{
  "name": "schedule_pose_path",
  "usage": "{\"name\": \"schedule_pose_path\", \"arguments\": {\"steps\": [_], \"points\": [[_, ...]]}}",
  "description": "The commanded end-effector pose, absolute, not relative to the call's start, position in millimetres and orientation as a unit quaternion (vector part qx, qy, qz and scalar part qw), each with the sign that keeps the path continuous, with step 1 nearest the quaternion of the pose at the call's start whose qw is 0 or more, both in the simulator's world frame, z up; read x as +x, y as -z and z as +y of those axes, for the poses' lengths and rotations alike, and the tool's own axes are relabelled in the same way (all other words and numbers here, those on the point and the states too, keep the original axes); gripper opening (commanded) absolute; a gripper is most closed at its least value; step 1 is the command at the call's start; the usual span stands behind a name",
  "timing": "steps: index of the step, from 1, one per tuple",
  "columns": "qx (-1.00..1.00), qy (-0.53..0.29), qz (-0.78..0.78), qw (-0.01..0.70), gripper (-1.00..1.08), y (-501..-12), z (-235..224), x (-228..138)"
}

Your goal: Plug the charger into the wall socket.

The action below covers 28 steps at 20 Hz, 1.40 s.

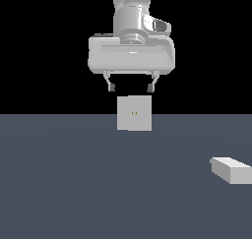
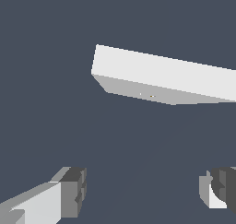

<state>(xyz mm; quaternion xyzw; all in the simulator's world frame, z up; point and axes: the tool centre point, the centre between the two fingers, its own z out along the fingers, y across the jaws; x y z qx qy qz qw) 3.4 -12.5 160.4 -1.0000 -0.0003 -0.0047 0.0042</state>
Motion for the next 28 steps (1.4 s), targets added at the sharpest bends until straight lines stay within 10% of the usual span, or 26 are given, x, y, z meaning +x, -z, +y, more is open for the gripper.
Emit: {"name": "schedule_pose_path", "arguments": {"steps": [1,28], "points": [[-1.000,0.005,0.000,0.004,1.00,-160,-12,3],[-0.999,0.048,-0.001,-0.001,1.00,-86,-127,-82]]}}
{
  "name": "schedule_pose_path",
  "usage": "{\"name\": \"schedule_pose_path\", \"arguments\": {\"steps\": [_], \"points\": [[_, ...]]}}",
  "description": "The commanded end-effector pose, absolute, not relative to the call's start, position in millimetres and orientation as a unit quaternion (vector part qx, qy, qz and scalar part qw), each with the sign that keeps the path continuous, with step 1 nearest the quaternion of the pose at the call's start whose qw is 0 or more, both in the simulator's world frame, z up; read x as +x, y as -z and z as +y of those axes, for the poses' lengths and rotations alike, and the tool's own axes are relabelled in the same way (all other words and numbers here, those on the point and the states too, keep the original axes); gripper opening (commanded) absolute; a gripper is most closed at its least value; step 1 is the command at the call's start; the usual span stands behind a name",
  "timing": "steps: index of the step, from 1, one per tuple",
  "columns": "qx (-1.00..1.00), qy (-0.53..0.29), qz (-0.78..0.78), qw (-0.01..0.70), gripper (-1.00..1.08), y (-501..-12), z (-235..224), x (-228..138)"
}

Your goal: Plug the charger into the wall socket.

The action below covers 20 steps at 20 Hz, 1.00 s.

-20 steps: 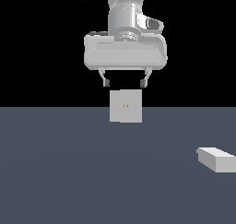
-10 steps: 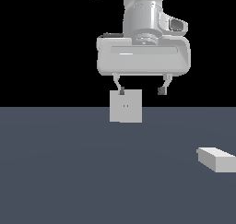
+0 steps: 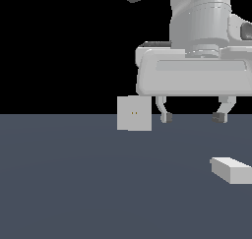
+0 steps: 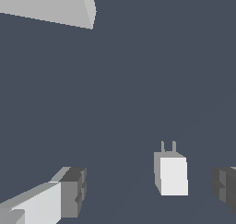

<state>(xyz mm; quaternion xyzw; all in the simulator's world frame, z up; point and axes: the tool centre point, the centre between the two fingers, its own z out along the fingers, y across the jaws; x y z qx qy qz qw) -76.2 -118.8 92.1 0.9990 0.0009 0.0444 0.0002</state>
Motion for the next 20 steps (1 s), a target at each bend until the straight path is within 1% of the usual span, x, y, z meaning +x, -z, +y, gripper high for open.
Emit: {"name": "schedule_pose_path", "arguments": {"steps": [1,9,20], "points": [[0.999,-0.050,0.001,0.001,1.00,-83,-132,-86],[0.998,-0.060,0.002,0.001,1.00,-64,-159,-102],[0.998,-0.061,0.002,0.000,1.00,-61,-163,-103]]}}
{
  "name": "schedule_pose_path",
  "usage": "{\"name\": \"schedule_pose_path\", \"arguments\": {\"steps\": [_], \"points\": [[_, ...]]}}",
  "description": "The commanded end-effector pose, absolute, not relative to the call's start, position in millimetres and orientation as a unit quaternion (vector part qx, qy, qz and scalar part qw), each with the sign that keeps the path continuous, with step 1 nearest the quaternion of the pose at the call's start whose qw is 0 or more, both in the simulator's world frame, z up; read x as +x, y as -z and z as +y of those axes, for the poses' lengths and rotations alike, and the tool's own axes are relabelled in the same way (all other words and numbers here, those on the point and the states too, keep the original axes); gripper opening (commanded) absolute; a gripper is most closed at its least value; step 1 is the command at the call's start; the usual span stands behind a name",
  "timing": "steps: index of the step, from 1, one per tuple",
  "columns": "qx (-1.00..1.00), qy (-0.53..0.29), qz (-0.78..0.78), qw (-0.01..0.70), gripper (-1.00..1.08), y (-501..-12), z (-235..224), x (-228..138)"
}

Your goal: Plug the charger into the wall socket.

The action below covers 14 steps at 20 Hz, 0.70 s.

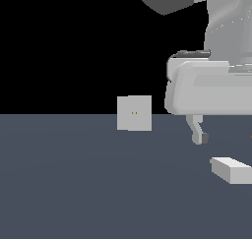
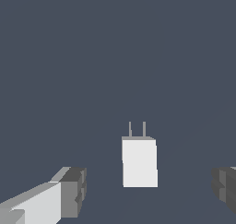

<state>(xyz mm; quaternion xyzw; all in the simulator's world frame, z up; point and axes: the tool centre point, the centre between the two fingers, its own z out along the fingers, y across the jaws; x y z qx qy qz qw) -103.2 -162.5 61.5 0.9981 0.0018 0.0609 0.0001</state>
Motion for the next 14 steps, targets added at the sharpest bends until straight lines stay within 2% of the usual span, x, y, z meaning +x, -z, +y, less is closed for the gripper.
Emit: {"name": "schedule_pose_path", "arguments": {"steps": [1,14], "points": [[0.998,-0.061,0.002,0.000,1.00,-59,-162,-103],[0.998,-0.061,0.002,0.000,1.00,-14,-162,-104]]}}
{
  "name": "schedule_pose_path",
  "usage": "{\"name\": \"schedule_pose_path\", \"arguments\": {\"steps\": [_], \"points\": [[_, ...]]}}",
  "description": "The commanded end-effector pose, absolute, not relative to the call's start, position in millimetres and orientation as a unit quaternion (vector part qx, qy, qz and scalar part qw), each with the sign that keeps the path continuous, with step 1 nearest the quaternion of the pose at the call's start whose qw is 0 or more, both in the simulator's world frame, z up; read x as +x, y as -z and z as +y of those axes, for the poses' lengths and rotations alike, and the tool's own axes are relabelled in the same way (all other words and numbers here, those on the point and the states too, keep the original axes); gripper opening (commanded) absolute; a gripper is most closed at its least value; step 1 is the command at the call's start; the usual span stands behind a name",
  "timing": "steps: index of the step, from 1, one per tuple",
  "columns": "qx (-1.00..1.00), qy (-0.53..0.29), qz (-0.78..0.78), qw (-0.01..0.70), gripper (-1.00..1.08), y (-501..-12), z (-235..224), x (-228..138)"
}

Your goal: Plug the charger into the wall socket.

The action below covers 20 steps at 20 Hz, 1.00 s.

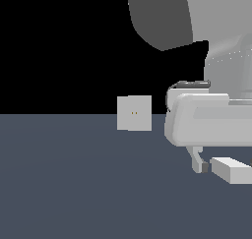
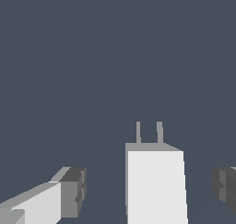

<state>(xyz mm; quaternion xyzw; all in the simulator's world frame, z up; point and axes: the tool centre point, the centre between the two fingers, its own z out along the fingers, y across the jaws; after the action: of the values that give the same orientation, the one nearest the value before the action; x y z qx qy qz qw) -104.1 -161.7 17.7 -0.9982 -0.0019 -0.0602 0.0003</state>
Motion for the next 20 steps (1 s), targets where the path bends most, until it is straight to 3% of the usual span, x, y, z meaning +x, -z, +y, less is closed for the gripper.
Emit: {"name": "schedule_pose_path", "arguments": {"steps": [1,3,4,20], "points": [[-0.998,0.061,-0.002,0.000,1.00,-12.9,-161.9,-103.4],[-0.998,0.061,-0.002,0.000,1.00,-11.8,-161.9,-103.3],[-0.998,0.061,-0.002,0.000,-1.00,-11.8,-161.9,-103.3],[-0.998,0.061,0.003,0.000,-1.00,-16.1,-154.5,-100.0]]}}
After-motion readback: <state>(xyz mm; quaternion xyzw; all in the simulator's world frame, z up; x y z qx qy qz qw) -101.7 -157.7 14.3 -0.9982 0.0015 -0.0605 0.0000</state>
